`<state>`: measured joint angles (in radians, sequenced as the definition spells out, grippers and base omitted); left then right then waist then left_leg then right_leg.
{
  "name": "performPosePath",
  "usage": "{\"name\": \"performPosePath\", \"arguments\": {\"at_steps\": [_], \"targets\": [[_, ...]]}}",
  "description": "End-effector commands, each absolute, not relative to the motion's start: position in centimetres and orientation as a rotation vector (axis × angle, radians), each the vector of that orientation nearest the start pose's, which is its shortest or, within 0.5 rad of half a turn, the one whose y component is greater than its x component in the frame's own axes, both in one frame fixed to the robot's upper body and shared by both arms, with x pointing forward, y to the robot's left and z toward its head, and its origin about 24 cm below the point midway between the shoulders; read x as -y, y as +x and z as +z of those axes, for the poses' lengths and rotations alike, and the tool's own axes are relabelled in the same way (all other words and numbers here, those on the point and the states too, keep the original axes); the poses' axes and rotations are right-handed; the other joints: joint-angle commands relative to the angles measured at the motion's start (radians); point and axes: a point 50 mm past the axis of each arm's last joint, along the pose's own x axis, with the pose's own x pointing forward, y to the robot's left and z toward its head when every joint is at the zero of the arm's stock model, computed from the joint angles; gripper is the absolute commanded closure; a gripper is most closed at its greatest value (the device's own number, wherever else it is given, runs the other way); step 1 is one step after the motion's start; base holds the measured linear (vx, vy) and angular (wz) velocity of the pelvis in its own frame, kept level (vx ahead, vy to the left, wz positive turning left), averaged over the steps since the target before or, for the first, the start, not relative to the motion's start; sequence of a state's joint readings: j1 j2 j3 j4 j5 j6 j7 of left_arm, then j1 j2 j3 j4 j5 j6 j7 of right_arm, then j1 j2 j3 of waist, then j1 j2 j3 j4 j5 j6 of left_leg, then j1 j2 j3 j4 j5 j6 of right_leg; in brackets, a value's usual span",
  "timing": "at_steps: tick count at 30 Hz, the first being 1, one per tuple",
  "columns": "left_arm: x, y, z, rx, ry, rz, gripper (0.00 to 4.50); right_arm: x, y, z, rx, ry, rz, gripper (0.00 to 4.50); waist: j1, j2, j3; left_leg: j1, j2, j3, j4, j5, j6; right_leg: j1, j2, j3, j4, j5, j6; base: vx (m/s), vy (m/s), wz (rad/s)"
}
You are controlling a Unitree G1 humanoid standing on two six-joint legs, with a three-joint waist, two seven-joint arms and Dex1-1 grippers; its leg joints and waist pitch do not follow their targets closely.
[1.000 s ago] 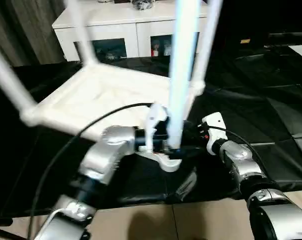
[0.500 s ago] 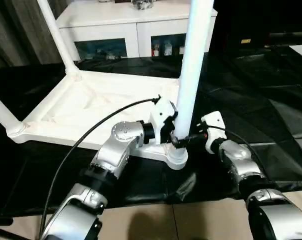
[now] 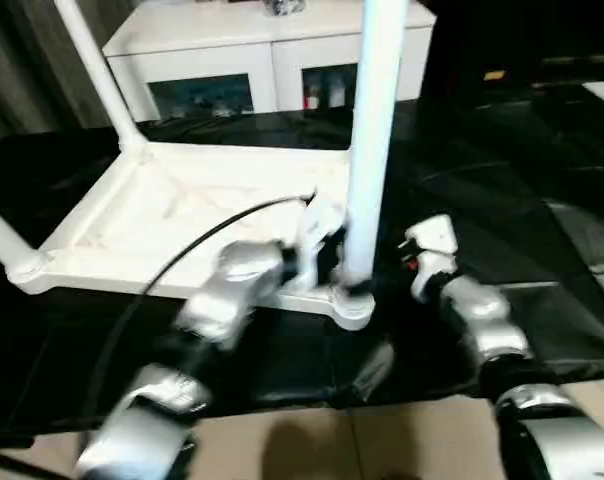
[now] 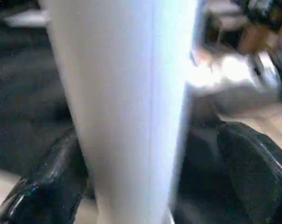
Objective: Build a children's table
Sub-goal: Rotate table base
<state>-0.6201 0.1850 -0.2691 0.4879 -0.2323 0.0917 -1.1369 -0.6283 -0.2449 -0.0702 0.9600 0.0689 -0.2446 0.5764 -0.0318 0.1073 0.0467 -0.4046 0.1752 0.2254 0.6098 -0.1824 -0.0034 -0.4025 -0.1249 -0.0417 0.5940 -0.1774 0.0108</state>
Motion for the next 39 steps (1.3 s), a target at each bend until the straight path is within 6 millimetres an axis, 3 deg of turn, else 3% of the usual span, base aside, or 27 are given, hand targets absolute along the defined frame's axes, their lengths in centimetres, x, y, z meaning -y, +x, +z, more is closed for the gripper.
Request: {"name": "performPosePath", "arguments": {"at_steps": [1, 4, 7, 11, 17, 22, 30, 39], "targets": [[-6.9, 31.2, 8.9, -0.118, 0.116, -1.475, 0.03, 17.6, 34.9, 4.9, -0.084, -0.126, 0.545, 0.49, 0.008, -0.013, -0.073, 0.031, 0.048, -0.025, -0.075, -0.242, 0.123, 0.039, -0.014, 0.006, -0.055, -0.11, -0.312, 0.0, 0.0, 0.0], [-8.9, 31.5, 8.7, -0.186, 0.178, -1.488, 0.03, 18.7, 34.3, 5.0, -0.101, -0.182, 0.618, 0.49, 0.021, -0.009, -0.072, 0.036, 0.048, -0.025, -0.078, -0.257, 0.102, 0.036, -0.012, 0.007, -0.055, -0.122, -0.305, 0.0, 0.0, 0.0], [-10.5, 32.1, 8.3, -0.242, 0.295, -1.446, 0.03, 19.4, 33.2, 4.7, -0.15, -0.26, 0.73, 0.49, 0.031, -0.014, -0.073, 0.038, 0.047, -0.026, -0.078, -0.261, 0.092, 0.038, -0.011, 0.009, -0.054, -0.113, -0.289, 0.0, 0.0, 0.0], [-12.0, 32.9, 7.3, -0.326, 0.455, -1.405, 0.41, 19.9, 31.0, 4.0, -0.257, -0.359, 0.957, 0.49, 0.039, -0.016, -0.073, 0.033, 0.046, -0.029, -0.077, -0.261, 0.098, 0.042, -0.016, 0.01, -0.055, -0.112, -0.276, 0.0, 0.0, 0.0], [-11.9, 34.3, 7.2, -0.274, 0.552, -1.322, 0.94, 19.9, 30.2, 5.0, -0.283, -0.36, 1.073, 0.49, 0.038, -0.017, -0.075, 0.031, 0.047, -0.031, -0.076, -0.268, 0.099, 0.045, -0.022, 0.011, -0.057, -0.107, -0.288, 0.0, 0.0, 0.0], [-11.7, 34.4, 6.8, -0.292, 0.565, -1.342, 1.26, 19.6, 29.7, 5.7, -0.286, -0.374, 1.122, 0.49, 0.039, -0.015, -0.076, 0.03, 0.045, -0.029, -0.07, -0.225, 0.126, 0.043, -0.019, 0.009, -0.056, -0.062, -0.3, 0.0, 0.0, 0.0], [-12.0, 34.2, 5.9, -0.377, 0.611, -1.44, 1.98, 19.8, 28.9, 6.3, -0.328, -0.387, 1.174, 0.49, 0.043, -0.015, -0.074, 0.033, 0.05, -0.033, -0.079, -0.285, 0.091, 0.043, -0.022, 0.013, -0.059, -0.118, -0.293, 0.0, 0.0, 0.0], [-12.2, 34.5, 6.1, -0.377, 0.641, -1.436, 2.59, 20.8, 28.5, 6.6, -0.35, -0.412, 1.159, 0.49, 0.048, -0.013, -0.075, 0.032, 0.05, -0.033, -0.076, -0.271, 0.102, 0.044, -0.024, 0.011, -0.056, -0.077, -0.302, 0.0, 0.0, 0.0]]}}
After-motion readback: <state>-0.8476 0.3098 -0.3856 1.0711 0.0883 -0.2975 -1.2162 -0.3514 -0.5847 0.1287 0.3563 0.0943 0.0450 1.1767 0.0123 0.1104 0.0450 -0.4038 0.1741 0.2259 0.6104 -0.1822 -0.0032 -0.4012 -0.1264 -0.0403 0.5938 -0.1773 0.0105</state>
